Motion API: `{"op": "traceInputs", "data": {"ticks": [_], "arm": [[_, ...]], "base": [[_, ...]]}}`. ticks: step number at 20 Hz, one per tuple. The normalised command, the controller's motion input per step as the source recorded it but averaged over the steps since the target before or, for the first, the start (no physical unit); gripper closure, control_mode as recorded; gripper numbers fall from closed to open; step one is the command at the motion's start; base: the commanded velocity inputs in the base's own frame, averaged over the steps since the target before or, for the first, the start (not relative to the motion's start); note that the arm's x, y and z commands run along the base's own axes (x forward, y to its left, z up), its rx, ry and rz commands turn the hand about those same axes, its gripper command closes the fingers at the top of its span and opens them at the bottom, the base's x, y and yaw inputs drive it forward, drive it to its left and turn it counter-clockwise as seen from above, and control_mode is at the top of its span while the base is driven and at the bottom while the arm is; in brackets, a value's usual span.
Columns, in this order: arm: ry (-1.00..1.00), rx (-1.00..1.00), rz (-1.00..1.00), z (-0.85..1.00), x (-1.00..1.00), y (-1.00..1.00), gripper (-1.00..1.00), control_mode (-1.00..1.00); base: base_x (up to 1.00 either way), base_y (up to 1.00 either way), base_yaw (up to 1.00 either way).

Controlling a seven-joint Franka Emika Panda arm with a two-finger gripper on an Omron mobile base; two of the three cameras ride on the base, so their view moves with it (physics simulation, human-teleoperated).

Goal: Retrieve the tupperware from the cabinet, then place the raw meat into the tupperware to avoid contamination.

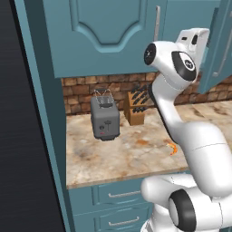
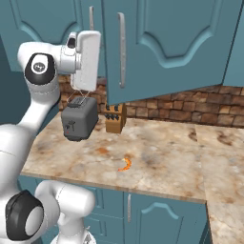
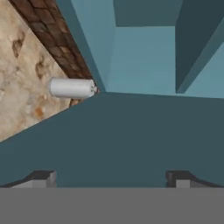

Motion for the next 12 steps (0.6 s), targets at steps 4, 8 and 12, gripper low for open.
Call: {"op": "traceInputs", "data": {"ticks": [4,8,12], "arm": [[0.0,0.0,-0.14,0.0,-0.4,-0.35,-1.0,-1.0],[0.0,0.0,-0.15,0.0,-0.55,-0.48,-1.0,-1.0],[0.0,0.0,-0.13,-0.03,-0.29,-0.66,-1.0,-1.0]], "base": [[0.0,0.0,0.0],[0.0,0.0,0.0],[0.0,0.0,0.0]]}}
